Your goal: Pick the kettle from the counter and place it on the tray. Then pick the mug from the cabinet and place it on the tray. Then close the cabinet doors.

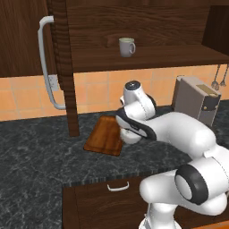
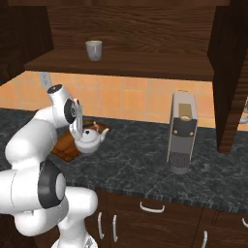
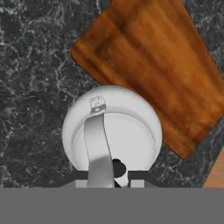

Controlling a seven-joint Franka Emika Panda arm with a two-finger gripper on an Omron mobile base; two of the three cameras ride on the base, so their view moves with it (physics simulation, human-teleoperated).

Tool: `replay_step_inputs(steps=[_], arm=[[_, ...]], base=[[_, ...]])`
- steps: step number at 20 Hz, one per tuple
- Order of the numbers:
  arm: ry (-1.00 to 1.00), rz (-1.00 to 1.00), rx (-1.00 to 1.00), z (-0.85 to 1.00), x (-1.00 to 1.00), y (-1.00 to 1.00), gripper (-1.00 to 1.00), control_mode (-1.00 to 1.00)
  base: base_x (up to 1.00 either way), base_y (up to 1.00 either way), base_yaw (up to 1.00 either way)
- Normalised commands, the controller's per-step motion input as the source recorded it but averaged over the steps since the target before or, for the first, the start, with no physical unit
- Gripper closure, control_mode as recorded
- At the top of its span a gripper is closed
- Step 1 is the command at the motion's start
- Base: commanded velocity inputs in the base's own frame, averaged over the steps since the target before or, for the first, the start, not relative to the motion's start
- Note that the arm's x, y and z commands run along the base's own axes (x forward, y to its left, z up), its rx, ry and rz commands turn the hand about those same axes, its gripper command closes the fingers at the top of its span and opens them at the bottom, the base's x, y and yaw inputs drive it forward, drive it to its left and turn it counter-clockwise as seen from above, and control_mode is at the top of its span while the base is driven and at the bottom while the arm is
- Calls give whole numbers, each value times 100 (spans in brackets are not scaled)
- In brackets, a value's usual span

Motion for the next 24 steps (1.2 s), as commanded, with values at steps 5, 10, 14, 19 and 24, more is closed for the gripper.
replay_step_inputs(steps=[5,10,14,19,24], arm=[[0,40,-9,-1,37,42,100,-100],[0,29,-14,-13,39,31,100,-100],[-1,21,-13,-11,45,23,100,-100],[-1,14,-9,-8,53,15,100,-100],[0,4,-11,-4,52,4,100,-100]], base=[[0,0,0],[0,0,0],[0,0,0],[0,0,0],[0,0,0]])
